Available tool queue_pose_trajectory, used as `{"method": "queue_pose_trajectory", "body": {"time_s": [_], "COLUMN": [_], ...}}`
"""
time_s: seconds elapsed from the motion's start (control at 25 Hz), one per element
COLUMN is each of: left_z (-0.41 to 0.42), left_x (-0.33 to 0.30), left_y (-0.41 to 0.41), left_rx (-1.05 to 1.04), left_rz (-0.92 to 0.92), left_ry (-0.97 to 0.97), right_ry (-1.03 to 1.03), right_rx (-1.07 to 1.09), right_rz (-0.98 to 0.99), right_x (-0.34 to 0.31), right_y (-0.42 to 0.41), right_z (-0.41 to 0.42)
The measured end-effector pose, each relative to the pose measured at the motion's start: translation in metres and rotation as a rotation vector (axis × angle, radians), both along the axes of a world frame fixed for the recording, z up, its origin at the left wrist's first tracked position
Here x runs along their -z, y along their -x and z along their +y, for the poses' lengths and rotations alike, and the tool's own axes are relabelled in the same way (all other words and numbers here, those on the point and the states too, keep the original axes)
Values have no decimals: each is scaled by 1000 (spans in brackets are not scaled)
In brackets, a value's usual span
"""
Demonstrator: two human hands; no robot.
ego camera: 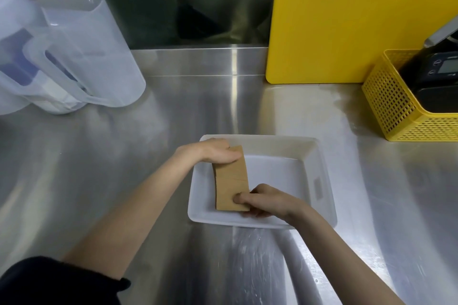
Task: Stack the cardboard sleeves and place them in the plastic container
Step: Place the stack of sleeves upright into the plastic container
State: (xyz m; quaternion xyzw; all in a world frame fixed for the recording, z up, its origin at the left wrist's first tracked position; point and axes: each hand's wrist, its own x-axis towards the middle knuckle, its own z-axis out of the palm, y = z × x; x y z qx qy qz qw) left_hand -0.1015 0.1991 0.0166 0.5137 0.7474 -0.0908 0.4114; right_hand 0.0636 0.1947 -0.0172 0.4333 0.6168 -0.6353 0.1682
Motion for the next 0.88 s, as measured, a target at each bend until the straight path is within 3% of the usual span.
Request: {"method": "queue_pose_trajectory", "body": {"time_s": [0.44, 0.88], "left_z": [7, 2], "left_x": [10, 8], "left_y": [4, -2], "left_rx": [18, 63], "left_rz": [21, 16], "left_ry": [89, 97], "right_ry": [-27, -95], "right_rx": [-125, -118], "right_rz": [-44, 18], "right_x": [8, 5], "right_y": [14, 15], "right_z": [1, 0]}}
